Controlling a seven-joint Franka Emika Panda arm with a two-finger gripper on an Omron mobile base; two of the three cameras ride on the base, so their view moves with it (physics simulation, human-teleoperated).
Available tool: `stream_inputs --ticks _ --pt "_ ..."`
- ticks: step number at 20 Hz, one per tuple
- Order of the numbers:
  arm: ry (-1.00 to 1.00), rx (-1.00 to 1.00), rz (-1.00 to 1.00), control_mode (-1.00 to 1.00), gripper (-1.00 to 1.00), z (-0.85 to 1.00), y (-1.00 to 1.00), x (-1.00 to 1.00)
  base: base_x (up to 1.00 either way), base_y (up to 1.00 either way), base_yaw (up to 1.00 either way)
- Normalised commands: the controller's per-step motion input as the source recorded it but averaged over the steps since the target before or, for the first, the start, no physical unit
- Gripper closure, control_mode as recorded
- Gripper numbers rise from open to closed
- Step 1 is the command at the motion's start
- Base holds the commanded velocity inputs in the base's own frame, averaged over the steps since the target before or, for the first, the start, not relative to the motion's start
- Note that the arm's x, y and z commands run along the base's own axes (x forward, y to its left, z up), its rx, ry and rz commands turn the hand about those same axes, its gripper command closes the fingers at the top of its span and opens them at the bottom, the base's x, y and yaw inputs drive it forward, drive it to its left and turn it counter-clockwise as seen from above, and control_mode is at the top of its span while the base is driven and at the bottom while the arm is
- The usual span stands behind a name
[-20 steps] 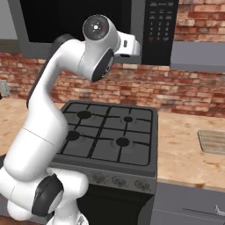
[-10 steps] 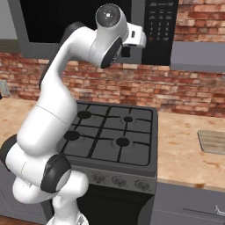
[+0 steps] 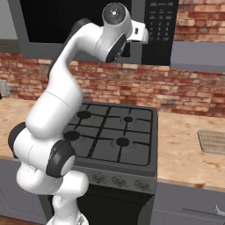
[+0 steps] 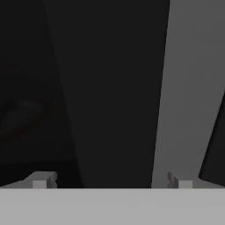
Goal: Retrieve the reheated potato from the microwave, then place the potato, cheese, and condiment on the cutting board.
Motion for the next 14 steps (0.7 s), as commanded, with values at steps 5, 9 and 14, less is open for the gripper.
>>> stream_inputs --ticks 5,9,14 --pt "-0.03 0.0 0.0 -1.0 -1.0 0.0 -0.02 0.38 0.0 0.0 0.0" --pt "-0.06 0.0 0.02 -1.0 1.0 -0.03 0.04 0.34 0.0 0.0 0.0" --pt "-0.07 0.0 0.03 -1.0 1.0 -0.1 0.16 0.14 0.0 0.0 0.0"
